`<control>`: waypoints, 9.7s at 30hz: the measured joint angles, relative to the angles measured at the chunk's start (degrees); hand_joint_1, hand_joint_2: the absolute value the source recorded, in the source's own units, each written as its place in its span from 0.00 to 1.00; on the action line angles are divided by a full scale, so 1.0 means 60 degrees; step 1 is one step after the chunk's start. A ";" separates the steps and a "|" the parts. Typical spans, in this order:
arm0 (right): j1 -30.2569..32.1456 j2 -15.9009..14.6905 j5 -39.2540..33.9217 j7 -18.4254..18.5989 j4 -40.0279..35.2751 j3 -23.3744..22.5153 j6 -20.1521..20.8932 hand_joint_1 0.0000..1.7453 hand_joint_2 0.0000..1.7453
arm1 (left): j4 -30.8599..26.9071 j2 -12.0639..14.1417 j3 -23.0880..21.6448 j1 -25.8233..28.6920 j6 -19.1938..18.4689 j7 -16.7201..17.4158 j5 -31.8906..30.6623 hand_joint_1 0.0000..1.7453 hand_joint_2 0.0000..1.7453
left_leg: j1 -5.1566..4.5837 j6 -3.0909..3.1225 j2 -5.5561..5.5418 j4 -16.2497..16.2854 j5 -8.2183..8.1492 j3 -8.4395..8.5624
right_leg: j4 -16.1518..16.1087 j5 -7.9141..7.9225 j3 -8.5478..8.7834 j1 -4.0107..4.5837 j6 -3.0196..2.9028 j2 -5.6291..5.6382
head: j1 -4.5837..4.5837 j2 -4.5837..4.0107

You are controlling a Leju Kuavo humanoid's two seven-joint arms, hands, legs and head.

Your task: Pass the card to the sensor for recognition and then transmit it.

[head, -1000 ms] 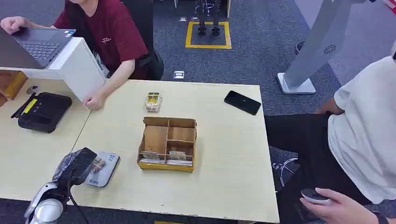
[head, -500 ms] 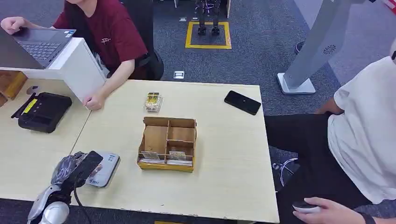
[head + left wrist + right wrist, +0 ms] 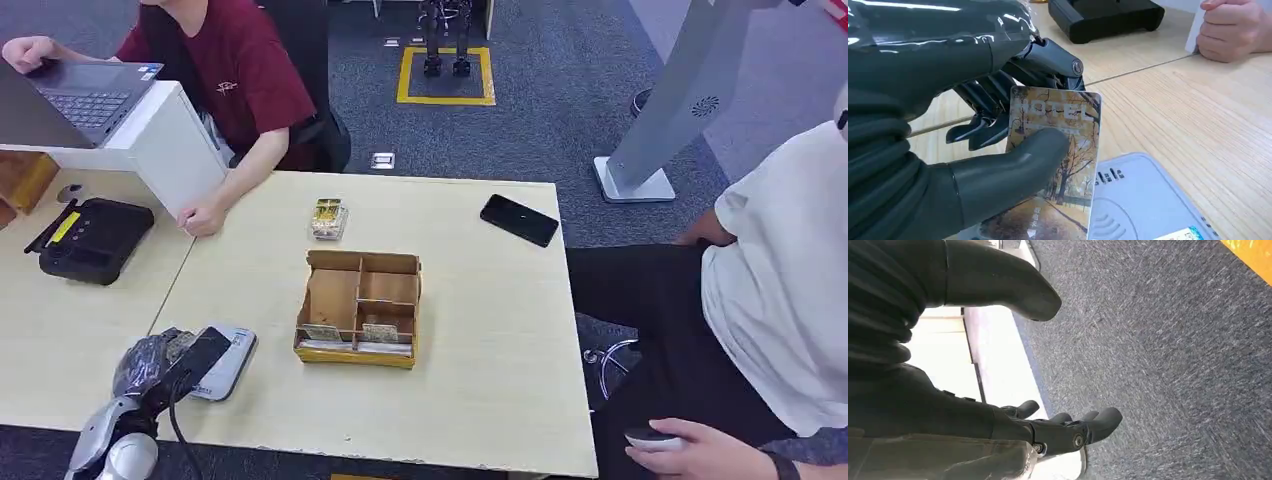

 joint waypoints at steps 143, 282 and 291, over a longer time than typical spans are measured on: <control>-0.0120 0.0240 0.0463 -0.0076 -0.0011 -0.0357 0.0302 0.00 0.00 | -0.2725 0.4160 -0.7635 -0.3200 -0.1676 -0.2962 0.1125 0.00 1.00 | 0.0003 0.0003 0.0001 0.0002 0.0007 -0.0042 | 0.0001 0.0002 -0.0045 0.0002 -0.0001 0.0003 | -0.0014 0.0000; -0.0296 0.0240 0.0980 -0.0036 -0.0022 -0.0135 0.0517 0.00 0.00 | -0.1180 0.1716 -0.6903 -0.2515 -0.0721 -0.1935 -0.0201 0.83 1.00 | 0.0001 0.0003 -0.0002 0.0003 0.0007 -0.0044 | 0.0001 0.0003 -0.0044 0.0002 0.0000 0.0000 | -0.0014 0.0000; -0.0296 0.0240 0.0980 -0.0033 -0.0022 -0.0095 0.0528 0.00 0.00 | -0.1180 0.1720 -0.6899 -0.2511 -0.0729 -0.1957 -0.0157 0.93 1.00 | 0.0002 0.0003 -0.0002 0.0002 0.0007 -0.0044 | 0.0001 0.0002 -0.0044 0.0002 0.0000 0.0001 | -0.0014 0.0000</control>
